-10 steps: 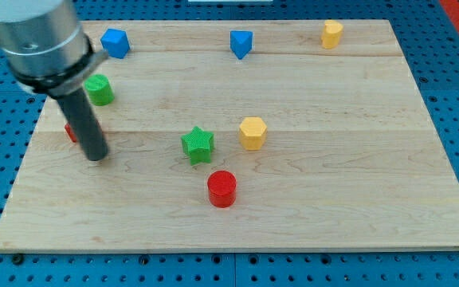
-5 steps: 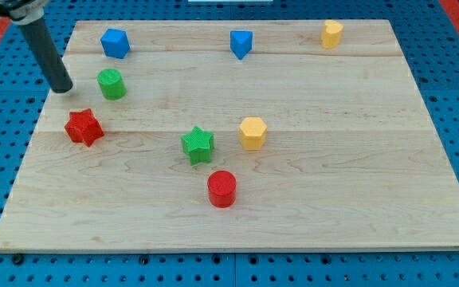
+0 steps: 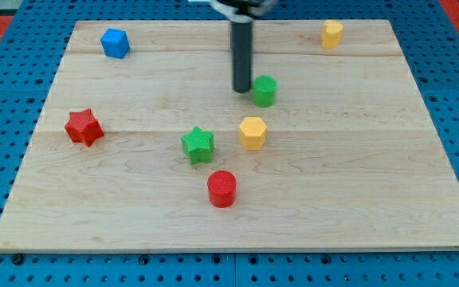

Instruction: Slide the green circle to the right center

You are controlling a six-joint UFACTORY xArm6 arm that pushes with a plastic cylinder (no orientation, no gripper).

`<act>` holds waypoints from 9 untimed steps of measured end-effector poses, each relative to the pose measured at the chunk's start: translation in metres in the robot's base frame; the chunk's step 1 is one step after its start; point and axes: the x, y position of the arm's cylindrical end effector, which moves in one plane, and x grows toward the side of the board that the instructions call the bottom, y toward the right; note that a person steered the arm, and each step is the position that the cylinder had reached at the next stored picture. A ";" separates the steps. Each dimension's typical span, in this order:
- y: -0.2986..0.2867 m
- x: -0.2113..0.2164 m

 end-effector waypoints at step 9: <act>0.140 -0.010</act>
